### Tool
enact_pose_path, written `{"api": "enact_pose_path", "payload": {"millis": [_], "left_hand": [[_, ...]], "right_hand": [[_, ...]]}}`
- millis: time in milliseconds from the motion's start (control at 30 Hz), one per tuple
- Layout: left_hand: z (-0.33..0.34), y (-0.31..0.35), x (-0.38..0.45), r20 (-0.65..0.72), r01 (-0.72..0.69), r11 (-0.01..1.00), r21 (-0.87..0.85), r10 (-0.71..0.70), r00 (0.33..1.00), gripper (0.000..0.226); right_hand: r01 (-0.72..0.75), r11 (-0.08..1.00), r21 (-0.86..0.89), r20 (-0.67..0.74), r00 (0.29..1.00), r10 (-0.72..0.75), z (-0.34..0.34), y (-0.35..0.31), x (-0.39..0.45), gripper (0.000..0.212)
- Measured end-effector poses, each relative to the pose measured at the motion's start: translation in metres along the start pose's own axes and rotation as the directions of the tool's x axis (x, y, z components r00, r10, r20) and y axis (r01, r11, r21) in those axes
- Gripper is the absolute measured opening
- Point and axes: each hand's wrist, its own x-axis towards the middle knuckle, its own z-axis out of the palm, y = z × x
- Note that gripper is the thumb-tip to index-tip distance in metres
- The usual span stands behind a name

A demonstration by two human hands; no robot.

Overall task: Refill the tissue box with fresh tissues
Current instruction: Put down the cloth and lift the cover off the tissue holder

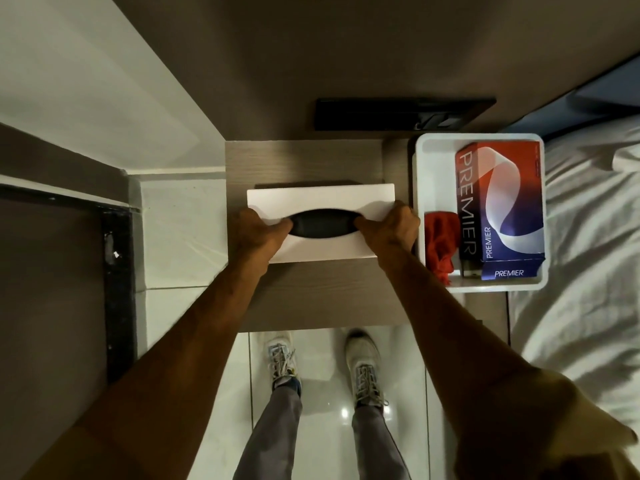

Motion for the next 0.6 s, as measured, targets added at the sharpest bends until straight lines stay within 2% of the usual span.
{"api": "enact_pose_path", "payload": {"millis": [133, 300, 400, 533, 600], "left_hand": [[0.001, -0.001, -0.001, 0.0, -0.024, 1.0, 0.013, 0.024, 1.0, 0.068], [0.001, -0.002, 0.005, 0.002, 0.024, 1.0, 0.001, -0.024, 1.0, 0.068], [-0.001, -0.003, 0.007, 0.017, 0.042, 0.999, 0.026, -0.043, 0.999, 0.075], [-0.002, -0.003, 0.005, 0.022, 0.033, 0.998, 0.051, -0.034, 0.999, 0.081], [-0.001, -0.003, 0.004, 0.005, 0.028, 0.999, 0.043, -0.028, 1.0, 0.078]], "right_hand": [[-0.042, 0.999, 0.029, 0.015, 0.999, 0.042, 0.001, 0.003, -0.001, 0.08], [-0.016, 0.996, 0.092, 0.08, 0.997, 0.009, 0.002, 0.008, 0.0, 0.075], [-0.016, 0.997, 0.076, 0.073, 0.997, 0.011, 0.0, 0.012, 0.001, 0.076], [-0.132, 0.985, 0.112, 0.223, 0.969, 0.104, 0.006, 0.017, 0.001, 0.085], [-0.115, 0.987, 0.116, 0.181, 0.979, 0.092, 0.007, 0.017, 0.002, 0.083]]}}
